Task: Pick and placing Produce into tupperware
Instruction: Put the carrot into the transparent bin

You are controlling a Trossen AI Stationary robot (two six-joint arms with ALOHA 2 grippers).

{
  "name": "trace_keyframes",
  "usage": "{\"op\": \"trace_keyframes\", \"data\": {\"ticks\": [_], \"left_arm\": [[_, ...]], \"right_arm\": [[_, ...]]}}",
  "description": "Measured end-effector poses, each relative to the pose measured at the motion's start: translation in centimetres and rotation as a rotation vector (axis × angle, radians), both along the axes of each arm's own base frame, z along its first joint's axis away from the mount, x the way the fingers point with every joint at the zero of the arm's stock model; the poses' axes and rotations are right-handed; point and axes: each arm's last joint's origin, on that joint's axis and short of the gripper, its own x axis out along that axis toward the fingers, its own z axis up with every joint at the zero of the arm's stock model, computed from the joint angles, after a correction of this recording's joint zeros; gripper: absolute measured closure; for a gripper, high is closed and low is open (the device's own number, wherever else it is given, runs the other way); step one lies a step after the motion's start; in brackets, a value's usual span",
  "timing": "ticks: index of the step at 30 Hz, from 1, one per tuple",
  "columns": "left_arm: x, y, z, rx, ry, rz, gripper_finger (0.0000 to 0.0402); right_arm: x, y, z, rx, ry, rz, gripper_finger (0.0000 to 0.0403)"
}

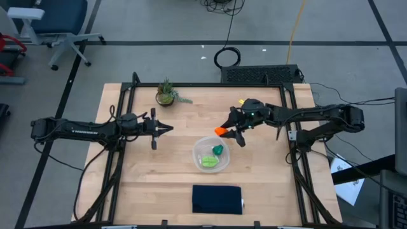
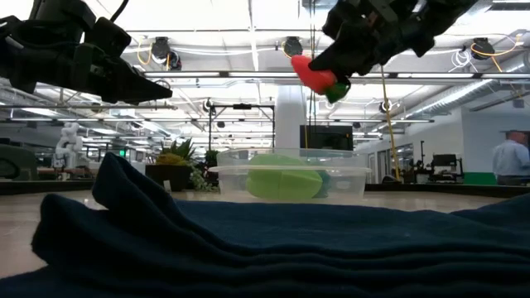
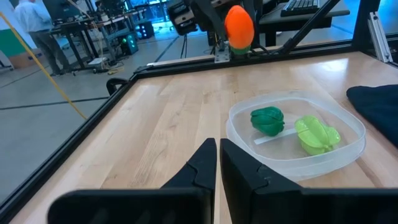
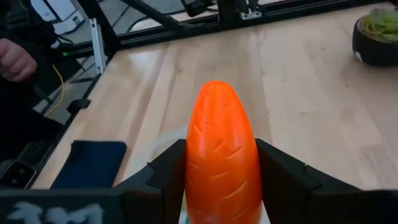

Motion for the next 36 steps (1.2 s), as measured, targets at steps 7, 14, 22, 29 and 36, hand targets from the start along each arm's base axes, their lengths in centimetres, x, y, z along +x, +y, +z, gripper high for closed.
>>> {"op": "trace_keyframes", "data": {"ticks": [7,14,22,29,36], "left_arm": [[0.0,0.0,0.1,0.002,-0.007,0.000,0.0376],[0.0,0.0,0.1,0.002,-0.007,0.000,0.0376],[0.0,0.0,0.0,0.003,-0.005,0.000,0.0376],[0.0,0.0,0.0,0.001,0.003,0.000,0.0376],[0.0,0.0,0.0,0.000,0.003,0.000,0.0376]], "right_arm": [[2.4,-0.5,-0.8,0.000,0.072,0.017,0.0245],[5.6,-0.3,0.0,-0.032,0.223,0.084,0.0245],[8.0,1.0,-0.2,-0.085,0.243,0.166,0.0245],[9.1,2.6,-2.3,-0.190,0.286,0.209,0.0245],[10.2,3.7,-3.4,-0.199,0.250,0.233,0.0245]]}}
